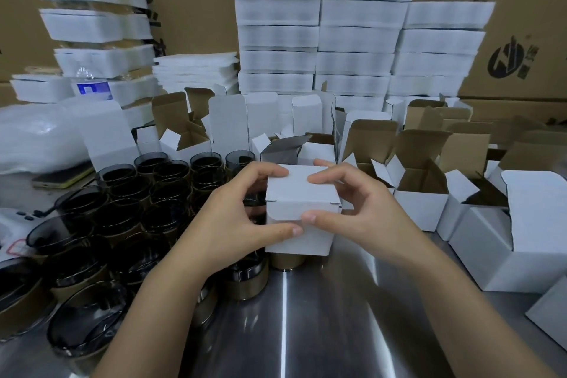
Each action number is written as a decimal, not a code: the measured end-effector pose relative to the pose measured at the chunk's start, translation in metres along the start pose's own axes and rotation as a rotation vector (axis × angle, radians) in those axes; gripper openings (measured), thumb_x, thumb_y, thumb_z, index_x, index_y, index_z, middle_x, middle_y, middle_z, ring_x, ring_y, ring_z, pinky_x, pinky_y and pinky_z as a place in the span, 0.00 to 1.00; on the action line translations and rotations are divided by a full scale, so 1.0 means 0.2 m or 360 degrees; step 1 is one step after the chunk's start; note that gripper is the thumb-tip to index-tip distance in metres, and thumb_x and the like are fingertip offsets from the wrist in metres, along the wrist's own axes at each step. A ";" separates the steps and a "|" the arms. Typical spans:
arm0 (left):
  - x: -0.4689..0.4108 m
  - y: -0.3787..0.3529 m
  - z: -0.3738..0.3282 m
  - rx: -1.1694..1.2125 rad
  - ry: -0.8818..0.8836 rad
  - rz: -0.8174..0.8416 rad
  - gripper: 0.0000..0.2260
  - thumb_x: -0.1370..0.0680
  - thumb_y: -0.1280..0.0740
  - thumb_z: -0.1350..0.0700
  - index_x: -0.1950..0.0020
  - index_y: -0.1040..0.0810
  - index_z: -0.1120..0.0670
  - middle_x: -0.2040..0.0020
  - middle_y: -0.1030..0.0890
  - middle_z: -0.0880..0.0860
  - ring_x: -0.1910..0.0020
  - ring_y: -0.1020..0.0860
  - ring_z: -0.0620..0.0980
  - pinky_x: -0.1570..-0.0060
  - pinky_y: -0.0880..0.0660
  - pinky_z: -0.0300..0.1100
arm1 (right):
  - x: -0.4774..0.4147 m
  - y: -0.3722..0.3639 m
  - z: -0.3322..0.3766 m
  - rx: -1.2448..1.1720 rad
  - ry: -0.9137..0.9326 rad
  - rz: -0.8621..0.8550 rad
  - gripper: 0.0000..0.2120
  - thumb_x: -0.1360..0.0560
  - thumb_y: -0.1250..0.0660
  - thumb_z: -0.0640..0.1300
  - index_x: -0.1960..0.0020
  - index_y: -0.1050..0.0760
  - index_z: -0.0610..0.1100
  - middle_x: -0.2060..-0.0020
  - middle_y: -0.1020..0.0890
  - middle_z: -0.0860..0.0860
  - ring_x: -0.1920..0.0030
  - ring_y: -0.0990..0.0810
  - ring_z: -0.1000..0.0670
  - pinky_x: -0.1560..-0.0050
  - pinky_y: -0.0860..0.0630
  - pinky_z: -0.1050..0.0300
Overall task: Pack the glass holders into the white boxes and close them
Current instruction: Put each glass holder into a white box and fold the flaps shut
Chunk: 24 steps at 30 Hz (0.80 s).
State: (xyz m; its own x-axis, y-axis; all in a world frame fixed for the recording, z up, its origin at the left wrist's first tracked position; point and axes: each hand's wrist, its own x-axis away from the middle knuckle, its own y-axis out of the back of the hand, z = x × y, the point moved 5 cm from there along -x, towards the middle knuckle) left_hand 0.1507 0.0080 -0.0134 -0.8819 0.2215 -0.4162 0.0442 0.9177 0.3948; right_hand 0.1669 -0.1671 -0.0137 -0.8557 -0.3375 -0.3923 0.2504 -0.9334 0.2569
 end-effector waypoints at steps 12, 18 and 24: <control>0.00 0.00 -0.02 0.0144 -0.0028 0.0009 0.17 0.32 0.25 0.47 0.46 0.23 0.38 0.39 0.24 0.37 0.39 0.25 0.36 0.51 0.23 0.34 | 0.01 0.00 0.04 0.0057 0.0131 -0.0090 0.18 0.41 0.26 0.61 0.52 0.19 0.60 0.38 0.24 0.62 0.37 0.27 0.63 0.47 0.27 0.69; 0.00 0.00 -0.04 0.0191 -0.0055 0.0000 0.17 0.32 0.31 0.42 0.43 0.23 0.37 0.44 0.21 0.37 0.41 0.24 0.37 0.52 0.26 0.30 | 0.01 0.00 0.06 -0.0033 0.0158 -0.0142 0.15 0.39 0.28 0.59 0.53 0.18 0.63 0.44 0.21 0.61 0.40 0.24 0.61 0.50 0.25 0.68; 0.00 0.00 -0.03 0.0210 -0.0028 -0.0010 0.15 0.30 0.29 0.48 0.43 0.23 0.38 0.45 0.20 0.39 0.43 0.22 0.38 0.55 0.26 0.30 | 0.02 -0.01 0.07 -0.0026 0.0174 -0.0130 0.12 0.37 0.28 0.55 0.54 0.18 0.63 0.43 0.21 0.60 0.41 0.25 0.63 0.52 0.26 0.70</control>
State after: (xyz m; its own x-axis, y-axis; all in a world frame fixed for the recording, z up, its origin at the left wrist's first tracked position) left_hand 0.1471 0.0063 -0.0079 -0.8740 0.2204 -0.4331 0.1012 0.9543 0.2813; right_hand 0.1574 -0.1651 -0.0024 -0.8193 -0.2705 -0.5056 0.1899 -0.9600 0.2059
